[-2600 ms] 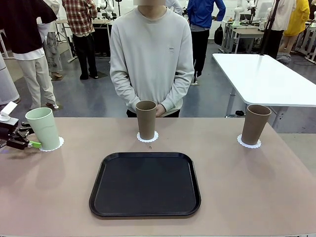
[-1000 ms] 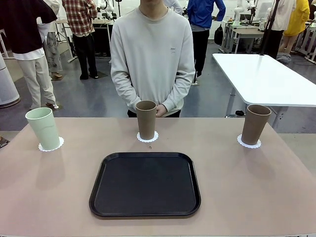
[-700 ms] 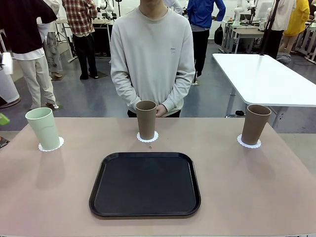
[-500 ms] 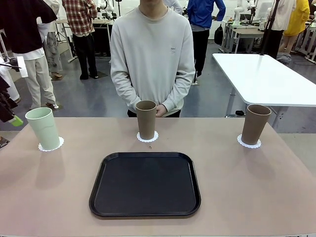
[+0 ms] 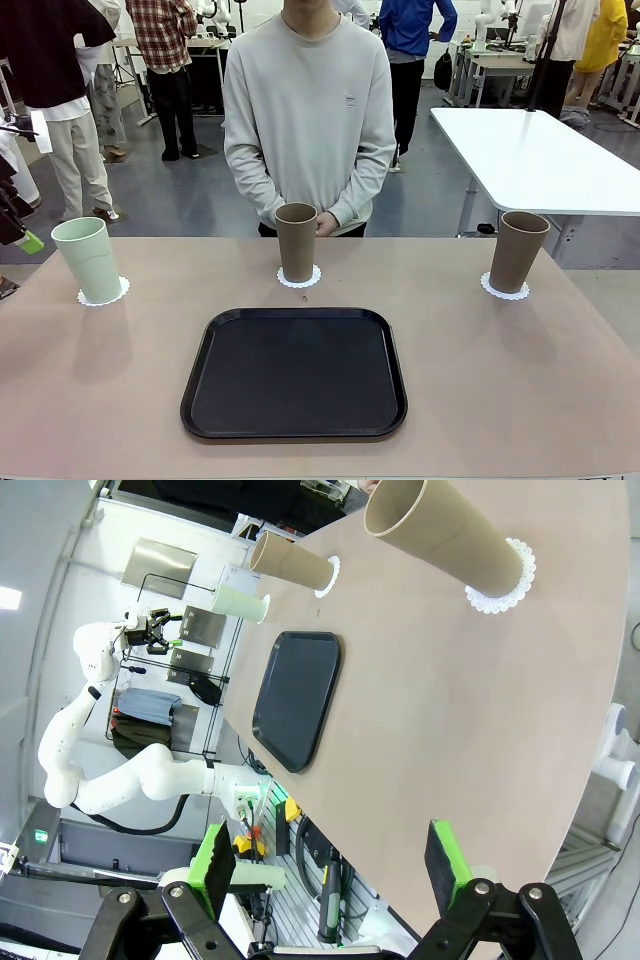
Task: Place coasters on the table and set cups on them.
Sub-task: Take one Reusable plastic cup from the Flat Tray and place it on a coaster set by the human.
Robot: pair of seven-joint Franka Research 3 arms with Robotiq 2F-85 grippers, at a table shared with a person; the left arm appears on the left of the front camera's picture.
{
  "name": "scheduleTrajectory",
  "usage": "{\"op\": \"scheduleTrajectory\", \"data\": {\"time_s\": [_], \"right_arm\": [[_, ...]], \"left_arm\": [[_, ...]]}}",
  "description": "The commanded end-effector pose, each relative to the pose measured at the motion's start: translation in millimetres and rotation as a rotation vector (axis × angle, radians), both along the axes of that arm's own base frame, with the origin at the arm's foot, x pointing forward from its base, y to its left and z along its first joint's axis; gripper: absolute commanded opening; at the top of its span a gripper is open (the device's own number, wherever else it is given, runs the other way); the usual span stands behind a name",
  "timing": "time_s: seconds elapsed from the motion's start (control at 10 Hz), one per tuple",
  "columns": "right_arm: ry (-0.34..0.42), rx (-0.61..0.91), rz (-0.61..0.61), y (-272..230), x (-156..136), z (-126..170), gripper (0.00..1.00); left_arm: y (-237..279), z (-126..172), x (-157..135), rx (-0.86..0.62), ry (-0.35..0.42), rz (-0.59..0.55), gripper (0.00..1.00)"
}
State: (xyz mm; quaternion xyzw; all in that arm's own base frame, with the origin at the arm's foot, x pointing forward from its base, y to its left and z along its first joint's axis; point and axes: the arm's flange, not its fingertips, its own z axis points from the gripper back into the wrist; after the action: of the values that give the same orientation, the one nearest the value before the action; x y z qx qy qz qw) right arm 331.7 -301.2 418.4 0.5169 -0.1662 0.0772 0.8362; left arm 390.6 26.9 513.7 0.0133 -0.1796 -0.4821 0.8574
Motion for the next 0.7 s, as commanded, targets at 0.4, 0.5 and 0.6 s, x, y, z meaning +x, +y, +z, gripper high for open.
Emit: {"op": "scheduleTrajectory", "data": {"time_s": [0.4, 0.5, 0.6], "right_arm": [[-0.002, 0.000, -0.004, 0.5, -0.8, 0.2, 1.00], [-0.002, 0.000, -0.004, 0.5, -0.8, 0.2, 1.00], [-0.002, 0.000, -0.004, 0.5, -0.8, 0.2, 1.00]], "left_arm": [[-1.4, -0.2, -2.7, 0.015, 0.004, -0.004, 1.00], [-0.7, -0.4, 0.1, -0.003, 0.001, -0.005, 1.00], [7.2, -5.9, 1.2, -0.189, 0.153, 0.059, 1.00]]}}
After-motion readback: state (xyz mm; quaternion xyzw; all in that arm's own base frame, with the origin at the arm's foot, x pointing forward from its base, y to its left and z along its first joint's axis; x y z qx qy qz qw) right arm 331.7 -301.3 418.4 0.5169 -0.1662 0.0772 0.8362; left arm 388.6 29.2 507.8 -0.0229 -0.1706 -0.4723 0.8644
